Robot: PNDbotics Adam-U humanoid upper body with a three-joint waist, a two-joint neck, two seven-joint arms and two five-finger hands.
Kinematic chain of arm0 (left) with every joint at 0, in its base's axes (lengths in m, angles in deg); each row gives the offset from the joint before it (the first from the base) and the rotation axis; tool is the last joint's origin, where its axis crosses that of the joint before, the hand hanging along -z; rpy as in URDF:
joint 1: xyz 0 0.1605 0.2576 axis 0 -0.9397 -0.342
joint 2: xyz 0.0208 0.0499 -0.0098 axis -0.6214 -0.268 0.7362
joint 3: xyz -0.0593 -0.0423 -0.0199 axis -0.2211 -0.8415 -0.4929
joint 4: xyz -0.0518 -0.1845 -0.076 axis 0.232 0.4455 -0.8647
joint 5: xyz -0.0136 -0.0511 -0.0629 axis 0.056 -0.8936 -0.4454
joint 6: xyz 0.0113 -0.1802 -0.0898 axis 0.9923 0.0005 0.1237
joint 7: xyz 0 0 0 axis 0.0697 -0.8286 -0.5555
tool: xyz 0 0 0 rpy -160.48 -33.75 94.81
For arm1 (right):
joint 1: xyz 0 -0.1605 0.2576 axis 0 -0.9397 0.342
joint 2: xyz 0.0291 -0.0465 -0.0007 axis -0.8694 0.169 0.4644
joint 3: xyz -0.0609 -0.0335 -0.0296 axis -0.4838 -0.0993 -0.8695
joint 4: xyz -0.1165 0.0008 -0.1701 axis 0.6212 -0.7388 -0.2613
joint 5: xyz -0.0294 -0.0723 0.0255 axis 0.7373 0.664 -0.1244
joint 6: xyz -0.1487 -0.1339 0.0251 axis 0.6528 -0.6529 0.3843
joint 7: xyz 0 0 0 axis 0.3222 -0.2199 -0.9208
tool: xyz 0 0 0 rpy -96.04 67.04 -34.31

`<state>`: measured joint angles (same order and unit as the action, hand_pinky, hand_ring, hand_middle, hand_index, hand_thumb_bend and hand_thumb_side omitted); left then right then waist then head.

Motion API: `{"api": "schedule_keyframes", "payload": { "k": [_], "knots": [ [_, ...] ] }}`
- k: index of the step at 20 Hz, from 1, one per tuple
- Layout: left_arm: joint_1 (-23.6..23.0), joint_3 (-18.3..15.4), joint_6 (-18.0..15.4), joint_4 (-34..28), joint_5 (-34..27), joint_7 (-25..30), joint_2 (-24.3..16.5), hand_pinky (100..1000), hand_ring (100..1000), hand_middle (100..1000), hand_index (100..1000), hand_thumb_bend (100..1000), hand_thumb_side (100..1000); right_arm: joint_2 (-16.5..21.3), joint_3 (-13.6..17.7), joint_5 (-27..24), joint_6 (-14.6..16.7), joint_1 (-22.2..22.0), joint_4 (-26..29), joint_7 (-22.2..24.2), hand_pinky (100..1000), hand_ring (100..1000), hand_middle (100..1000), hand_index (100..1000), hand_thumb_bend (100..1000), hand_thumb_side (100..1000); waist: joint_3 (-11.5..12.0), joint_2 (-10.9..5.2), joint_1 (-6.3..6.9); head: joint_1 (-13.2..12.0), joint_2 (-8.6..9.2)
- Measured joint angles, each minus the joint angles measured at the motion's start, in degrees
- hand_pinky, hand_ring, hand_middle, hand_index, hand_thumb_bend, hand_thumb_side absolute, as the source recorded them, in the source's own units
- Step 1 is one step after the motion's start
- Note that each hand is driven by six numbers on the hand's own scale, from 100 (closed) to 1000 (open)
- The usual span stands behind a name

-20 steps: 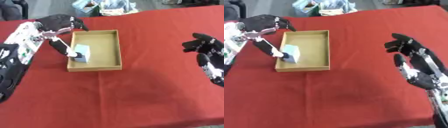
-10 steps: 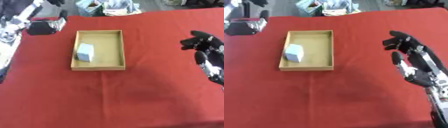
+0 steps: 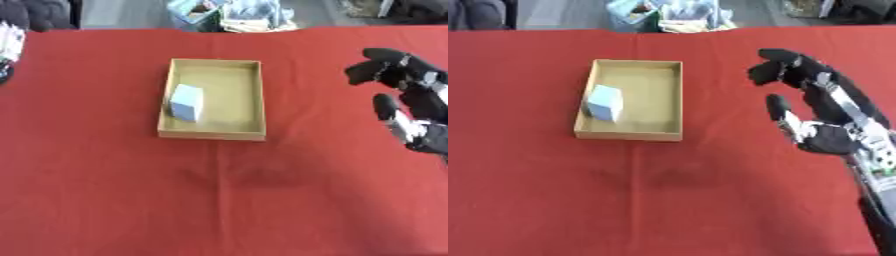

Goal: Pick up objects on the table and place them in the box.

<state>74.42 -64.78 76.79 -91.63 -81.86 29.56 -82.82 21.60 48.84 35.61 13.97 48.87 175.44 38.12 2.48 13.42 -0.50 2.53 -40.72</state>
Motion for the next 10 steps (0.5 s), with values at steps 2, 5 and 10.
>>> {"api": "schedule_keyframes", "payload": {
  "k": [2,5,10],
  "knots": [
    [-1.6,-0.8,0.7,-0.9,-0.1,0.0,1.6,631,571,567,776,100,684,2.0,-1.3,0.0,1.1,1.5,-0.6,0.8,743,810,696,928,100,494,0.6,0.00,-0.13,0.2,-0.03],
    [-3.5,-1.8,1.7,-1.6,-0.1,0.0,3.5,626,565,562,775,100,692,4.8,-3.7,0.0,2.8,4.0,-1.5,2.4,746,810,700,927,100,485,1.1,-0.03,-0.40,0.4,-0.06],
    [-5.6,-2.7,2.8,-1.9,-0.1,0.2,5.6,624,561,559,774,100,705,9.9,-8.1,0.1,6.1,8.0,-2.6,5.6,750,810,707,928,100,480,1.2,-0.05,-0.65,0.6,-0.25]
  ]
}}
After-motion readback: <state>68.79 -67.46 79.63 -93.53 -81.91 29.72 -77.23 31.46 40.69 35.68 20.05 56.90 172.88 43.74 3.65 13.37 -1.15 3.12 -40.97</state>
